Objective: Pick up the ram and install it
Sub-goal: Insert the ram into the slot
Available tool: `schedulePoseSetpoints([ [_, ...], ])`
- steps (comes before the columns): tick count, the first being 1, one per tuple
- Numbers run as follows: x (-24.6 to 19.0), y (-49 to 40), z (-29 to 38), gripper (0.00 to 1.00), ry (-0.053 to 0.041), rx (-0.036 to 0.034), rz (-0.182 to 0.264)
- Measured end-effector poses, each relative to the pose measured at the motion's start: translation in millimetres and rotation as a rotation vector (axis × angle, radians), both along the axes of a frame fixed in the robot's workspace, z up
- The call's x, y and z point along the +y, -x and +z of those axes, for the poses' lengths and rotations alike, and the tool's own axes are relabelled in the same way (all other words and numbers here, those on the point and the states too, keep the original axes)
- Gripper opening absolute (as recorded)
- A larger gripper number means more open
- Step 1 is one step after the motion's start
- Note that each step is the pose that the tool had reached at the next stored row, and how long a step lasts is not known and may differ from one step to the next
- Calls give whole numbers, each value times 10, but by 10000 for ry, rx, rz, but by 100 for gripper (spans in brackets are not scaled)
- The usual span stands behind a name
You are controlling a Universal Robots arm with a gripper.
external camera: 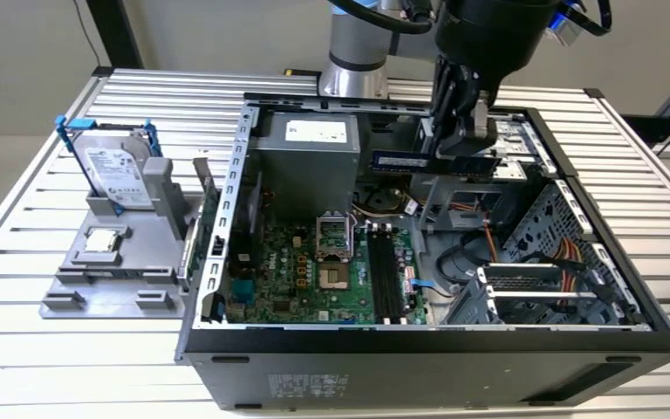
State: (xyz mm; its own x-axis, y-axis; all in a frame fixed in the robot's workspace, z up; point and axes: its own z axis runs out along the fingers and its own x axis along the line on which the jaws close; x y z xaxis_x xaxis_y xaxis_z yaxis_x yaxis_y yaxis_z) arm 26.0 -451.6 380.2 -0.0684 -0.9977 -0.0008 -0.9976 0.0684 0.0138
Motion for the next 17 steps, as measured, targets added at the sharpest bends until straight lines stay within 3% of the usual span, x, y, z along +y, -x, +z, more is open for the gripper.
schedulePoseSetpoints([
  [17,126,0,-1,0,0,-1,192],
])
